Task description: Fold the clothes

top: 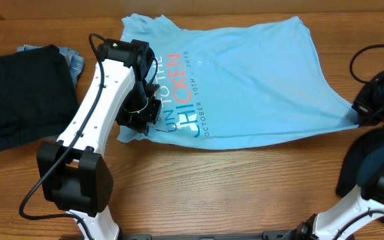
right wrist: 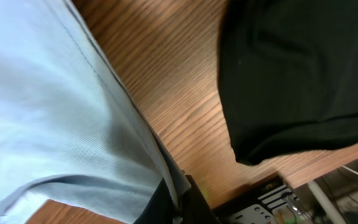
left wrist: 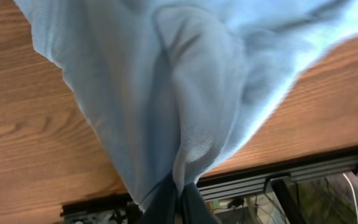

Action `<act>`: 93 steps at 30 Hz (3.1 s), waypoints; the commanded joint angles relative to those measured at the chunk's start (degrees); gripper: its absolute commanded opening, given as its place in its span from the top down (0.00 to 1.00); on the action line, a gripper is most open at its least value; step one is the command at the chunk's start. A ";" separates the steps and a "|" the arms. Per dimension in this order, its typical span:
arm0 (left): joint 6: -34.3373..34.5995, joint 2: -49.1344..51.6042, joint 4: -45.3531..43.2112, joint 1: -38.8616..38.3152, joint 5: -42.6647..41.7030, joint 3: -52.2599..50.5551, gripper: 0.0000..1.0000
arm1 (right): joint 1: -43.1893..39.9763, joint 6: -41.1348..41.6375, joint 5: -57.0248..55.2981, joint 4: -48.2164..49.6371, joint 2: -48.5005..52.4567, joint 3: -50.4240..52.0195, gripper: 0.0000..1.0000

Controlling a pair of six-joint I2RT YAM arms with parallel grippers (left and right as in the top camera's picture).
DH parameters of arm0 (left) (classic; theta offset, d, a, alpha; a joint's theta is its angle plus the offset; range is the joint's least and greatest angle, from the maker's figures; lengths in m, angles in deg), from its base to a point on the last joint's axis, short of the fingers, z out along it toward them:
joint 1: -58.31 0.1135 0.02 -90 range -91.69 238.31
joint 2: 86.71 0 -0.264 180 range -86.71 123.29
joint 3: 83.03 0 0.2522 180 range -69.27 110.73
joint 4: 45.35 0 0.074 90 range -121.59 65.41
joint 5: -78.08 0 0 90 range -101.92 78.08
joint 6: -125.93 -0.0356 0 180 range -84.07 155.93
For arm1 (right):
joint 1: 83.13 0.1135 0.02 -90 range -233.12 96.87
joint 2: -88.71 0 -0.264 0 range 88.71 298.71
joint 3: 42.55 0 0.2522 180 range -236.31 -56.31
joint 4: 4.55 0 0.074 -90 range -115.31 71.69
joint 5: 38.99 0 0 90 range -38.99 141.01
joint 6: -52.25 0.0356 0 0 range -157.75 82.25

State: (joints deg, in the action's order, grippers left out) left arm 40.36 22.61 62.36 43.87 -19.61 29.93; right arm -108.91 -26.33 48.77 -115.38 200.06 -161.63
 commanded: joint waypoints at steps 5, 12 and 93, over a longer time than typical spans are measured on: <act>6.29 -7.98 -4.61 -0.26 -0.13 -9.35 0.96 | 0.11 0.50 0.83 3.91 -7.15 12.79 0.96; 6.38 -17.22 -4.68 -0.26 -2.84 -23.06 0.96 | 0.00 0.55 0.59 8.83 -7.15 22.43 0.96; 33.77 -12.26 -40.87 5.75 28.83 -42.01 0.96 | 5.79 -1.03 3.87 42.93 -3.85 28.55 0.60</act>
State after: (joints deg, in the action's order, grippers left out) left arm 73.49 10.22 22.49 47.92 7.56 -11.71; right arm -102.96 -27.11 52.92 -72.83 196.15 -133.33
